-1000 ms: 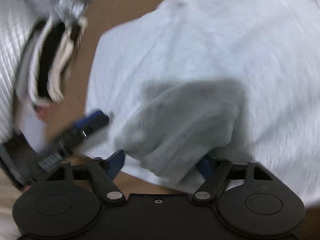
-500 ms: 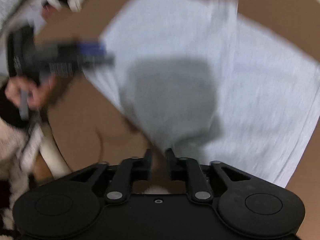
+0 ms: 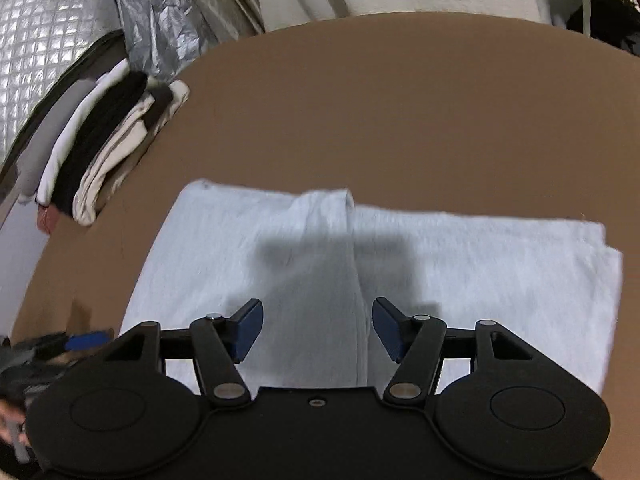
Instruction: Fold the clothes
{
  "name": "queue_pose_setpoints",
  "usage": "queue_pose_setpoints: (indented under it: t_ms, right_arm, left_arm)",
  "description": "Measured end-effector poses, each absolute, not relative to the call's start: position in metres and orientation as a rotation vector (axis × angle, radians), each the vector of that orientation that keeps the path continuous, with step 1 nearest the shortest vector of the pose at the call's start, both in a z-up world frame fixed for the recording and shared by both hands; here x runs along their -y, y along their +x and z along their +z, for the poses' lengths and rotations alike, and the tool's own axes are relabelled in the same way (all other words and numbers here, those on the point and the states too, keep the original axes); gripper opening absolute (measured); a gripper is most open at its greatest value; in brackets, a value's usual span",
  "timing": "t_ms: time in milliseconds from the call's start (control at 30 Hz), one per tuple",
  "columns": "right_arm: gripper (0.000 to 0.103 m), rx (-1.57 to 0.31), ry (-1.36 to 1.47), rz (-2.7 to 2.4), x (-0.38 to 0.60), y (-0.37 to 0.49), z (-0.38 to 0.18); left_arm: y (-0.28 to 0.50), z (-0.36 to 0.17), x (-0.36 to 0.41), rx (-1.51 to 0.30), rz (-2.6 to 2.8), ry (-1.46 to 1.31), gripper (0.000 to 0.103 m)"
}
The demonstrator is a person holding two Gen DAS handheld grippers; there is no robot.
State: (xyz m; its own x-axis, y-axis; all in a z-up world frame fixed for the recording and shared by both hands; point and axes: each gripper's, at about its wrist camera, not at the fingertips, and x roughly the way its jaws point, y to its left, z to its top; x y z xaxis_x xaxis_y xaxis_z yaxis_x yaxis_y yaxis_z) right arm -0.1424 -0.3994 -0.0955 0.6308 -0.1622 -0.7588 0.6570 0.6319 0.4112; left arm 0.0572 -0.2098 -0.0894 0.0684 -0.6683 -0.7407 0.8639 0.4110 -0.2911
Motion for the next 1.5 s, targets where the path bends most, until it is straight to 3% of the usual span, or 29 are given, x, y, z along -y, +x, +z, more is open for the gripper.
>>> queue_pose_setpoints:
  t_ms: [133,167,200,233,367,400,433,533,700,933,1067,1133,1200,1500]
  right_arm:
    - [0.065,-0.7,0.716,-0.499,0.416,-0.127,-0.11]
    - [0.058,-0.68,0.719,-0.467,0.419,-0.123,-0.113]
    - [0.017,-0.661,0.71,-0.44,0.421,-0.12,-0.115]
    - [0.008,-0.645,0.679,-0.423,0.42,-0.117,-0.114]
    - [0.005,-0.64,0.578,-0.473,0.417,-0.113,-0.113]
    - [0.01,-0.676,0.557,-0.507,0.417,-0.11,-0.116]
    - [0.025,-0.708,0.534,-0.538,0.417,-0.108,-0.119]
    - [0.047,-0.733,0.591,-0.598,0.418,-0.113,-0.118]
    - [0.06,-0.732,0.763,-0.554,0.404,-0.139,-0.096]
    - [0.057,-1.217,0.494,-0.358,0.358,-0.147,-0.117]
    - [0.061,-1.063,0.662,-0.296,0.385,-0.198,-0.09]
    - [0.077,-1.002,0.719,-0.285,0.399,-0.223,-0.079]
    - [0.085,-0.979,0.763,-0.296,0.407,-0.242,-0.078]
    - [0.087,-1.011,1.043,-0.153,0.411,-0.291,-0.16]
  left_arm:
    - [0.054,-0.089,0.22,-0.889,-1.23,0.225,0.067]
    - [0.052,-0.091,0.225,-0.88,-1.234,0.225,0.067]
    - [0.052,-0.095,0.228,-0.877,-1.235,0.226,0.067]
    - [0.053,-0.098,0.23,-0.884,-1.236,0.225,0.067]
    - [0.057,-0.112,0.241,-0.936,-1.155,0.304,0.067]
    - [0.058,-0.115,0.242,-0.939,-1.143,0.315,0.068]
    - [0.06,-0.119,0.243,-0.942,-1.131,0.324,0.068]
    - [0.064,-0.115,0.241,-0.953,-1.128,0.293,0.067]
    - [0.063,-0.1,0.233,-0.86,-1.153,0.224,0.066]
    - [0.023,-0.075,0.249,-0.789,-1.332,0.212,0.067]
    - [-0.022,-0.079,0.277,-0.809,-1.456,0.283,0.067]
    - [-0.042,-0.086,0.293,-0.837,-1.493,0.323,0.067]
    - [-0.061,-0.096,0.309,-0.881,-1.513,0.363,0.067]
    - [-0.071,-0.111,0.326,-0.924,-1.459,0.484,0.068]
